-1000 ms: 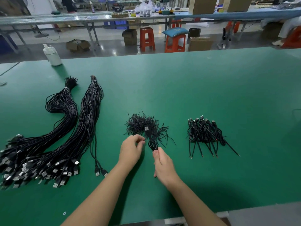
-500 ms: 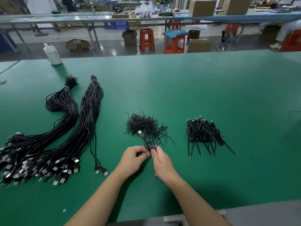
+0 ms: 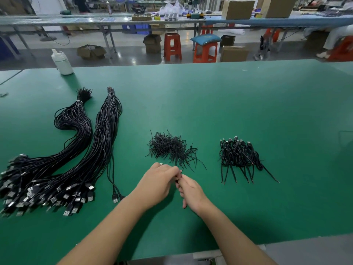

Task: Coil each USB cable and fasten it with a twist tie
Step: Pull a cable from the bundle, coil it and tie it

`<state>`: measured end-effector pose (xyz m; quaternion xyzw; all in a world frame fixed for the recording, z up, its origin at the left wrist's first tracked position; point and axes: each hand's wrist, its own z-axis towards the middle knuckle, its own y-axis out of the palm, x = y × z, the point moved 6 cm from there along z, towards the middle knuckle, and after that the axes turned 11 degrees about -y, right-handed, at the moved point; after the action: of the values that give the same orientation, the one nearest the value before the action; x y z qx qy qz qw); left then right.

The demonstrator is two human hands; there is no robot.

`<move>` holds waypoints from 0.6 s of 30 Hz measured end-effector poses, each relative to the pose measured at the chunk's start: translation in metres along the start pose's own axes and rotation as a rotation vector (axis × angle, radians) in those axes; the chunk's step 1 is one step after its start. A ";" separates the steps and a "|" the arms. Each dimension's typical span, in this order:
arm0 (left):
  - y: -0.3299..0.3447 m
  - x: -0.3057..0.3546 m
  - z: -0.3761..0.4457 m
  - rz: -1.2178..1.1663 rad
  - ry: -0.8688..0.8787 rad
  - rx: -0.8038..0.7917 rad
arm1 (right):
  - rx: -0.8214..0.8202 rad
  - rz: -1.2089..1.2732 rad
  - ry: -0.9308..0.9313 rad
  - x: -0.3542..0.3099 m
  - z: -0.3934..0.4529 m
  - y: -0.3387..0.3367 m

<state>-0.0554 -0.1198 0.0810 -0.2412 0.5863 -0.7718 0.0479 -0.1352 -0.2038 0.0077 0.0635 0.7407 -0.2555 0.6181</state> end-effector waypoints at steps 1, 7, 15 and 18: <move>0.000 -0.002 0.002 -0.054 -0.053 -0.014 | -0.006 -0.002 -0.009 -0.001 -0.001 0.000; 0.003 -0.014 0.006 -0.354 -0.432 -0.115 | -0.032 -0.502 -0.193 -0.011 -0.008 0.008; -0.002 -0.023 0.005 -0.212 -0.534 -0.293 | 0.006 -0.736 -0.361 -0.023 -0.021 0.019; -0.005 -0.024 0.006 -0.205 -0.597 -0.245 | -0.003 -0.753 -0.354 -0.023 -0.021 0.019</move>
<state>-0.0311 -0.1147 0.0795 -0.5185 0.6076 -0.5916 0.1102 -0.1407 -0.1730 0.0263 -0.2576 0.5949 -0.4696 0.5994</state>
